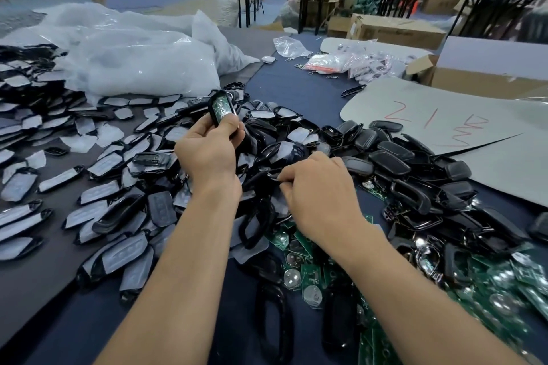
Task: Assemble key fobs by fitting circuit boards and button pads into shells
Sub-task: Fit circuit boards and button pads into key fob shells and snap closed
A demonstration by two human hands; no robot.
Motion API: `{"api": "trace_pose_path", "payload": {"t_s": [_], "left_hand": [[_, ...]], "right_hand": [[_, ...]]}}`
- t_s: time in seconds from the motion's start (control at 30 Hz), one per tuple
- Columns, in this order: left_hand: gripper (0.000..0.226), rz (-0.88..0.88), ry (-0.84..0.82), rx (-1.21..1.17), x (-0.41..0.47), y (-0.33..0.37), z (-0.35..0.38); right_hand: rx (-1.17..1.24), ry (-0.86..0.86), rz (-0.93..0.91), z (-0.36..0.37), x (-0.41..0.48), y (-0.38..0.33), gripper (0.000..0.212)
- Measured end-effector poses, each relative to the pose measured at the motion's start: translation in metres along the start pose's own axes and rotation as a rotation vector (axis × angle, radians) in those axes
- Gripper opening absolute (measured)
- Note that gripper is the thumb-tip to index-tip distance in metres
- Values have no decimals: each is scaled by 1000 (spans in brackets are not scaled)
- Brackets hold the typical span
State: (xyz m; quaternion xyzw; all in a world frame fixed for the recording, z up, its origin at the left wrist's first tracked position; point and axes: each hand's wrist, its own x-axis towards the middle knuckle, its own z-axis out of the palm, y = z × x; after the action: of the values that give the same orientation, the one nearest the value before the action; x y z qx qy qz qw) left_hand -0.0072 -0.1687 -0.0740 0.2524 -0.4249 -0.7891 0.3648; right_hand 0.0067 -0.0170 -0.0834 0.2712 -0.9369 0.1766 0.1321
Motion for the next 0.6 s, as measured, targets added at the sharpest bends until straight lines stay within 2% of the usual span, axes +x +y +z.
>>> {"api": "trace_pose_path", "payload": {"t_s": [0.1,0.27,0.37,0.47,0.6], "left_hand": [[8,-11,-24,21,-2,-2,1],[9,-11,-131,160,-11,-5,8],[7,-26,-219,259,-28,-10,18],[13,-19,-331,358,-53,-21,26],[17,17,-530,490,-80,-36,32]], "right_hand": [[180,174,174,-11,-10,17,16],[632,187,410,-34,-37,61,11],[857,196,539,-40,-49,73,37],[930,205,587,-43,-52,82,42],[797,229,617,-41,-55,93,13]]}}
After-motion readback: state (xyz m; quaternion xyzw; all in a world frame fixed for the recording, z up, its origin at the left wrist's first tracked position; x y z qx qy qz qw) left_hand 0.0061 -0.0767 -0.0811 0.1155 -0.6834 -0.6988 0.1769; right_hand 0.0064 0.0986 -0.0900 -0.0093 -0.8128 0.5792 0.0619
